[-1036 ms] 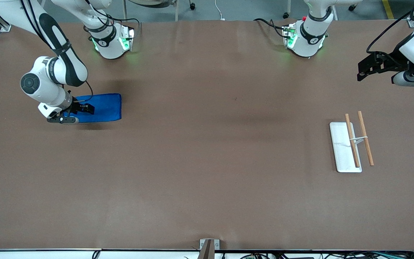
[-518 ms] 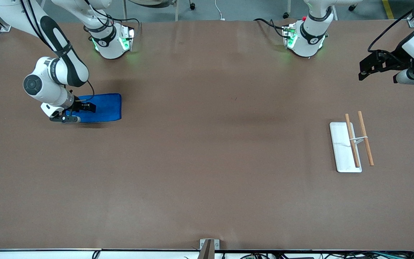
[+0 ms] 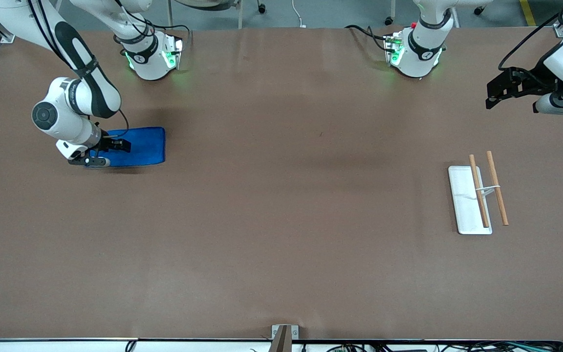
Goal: Right arm passes towel to left arm to hang
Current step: 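Close the right gripper on the blue towel's edge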
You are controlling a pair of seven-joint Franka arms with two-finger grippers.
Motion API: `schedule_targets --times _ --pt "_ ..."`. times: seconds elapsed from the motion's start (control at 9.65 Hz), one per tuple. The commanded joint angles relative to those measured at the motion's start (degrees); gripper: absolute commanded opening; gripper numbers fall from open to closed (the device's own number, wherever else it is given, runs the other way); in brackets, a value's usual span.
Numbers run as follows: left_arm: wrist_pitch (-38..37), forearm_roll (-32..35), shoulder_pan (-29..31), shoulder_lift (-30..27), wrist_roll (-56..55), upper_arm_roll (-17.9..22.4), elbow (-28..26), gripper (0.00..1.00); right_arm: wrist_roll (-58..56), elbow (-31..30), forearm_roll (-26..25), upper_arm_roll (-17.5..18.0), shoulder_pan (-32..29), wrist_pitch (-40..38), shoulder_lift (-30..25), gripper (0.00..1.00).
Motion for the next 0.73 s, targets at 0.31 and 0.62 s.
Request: schedule_targets --times 0.31,0.62 --pt "-0.1 0.2 0.2 1.0 -0.2 -0.4 -0.4 1.00 -0.2 -1.1 1.7 0.9 0.0 0.1 0.4 0.72" --pt "0.1 0.2 -0.1 1.8 -0.2 -0.4 -0.4 1.00 -0.2 -1.0 1.7 0.9 1.3 0.0 0.3 0.13"
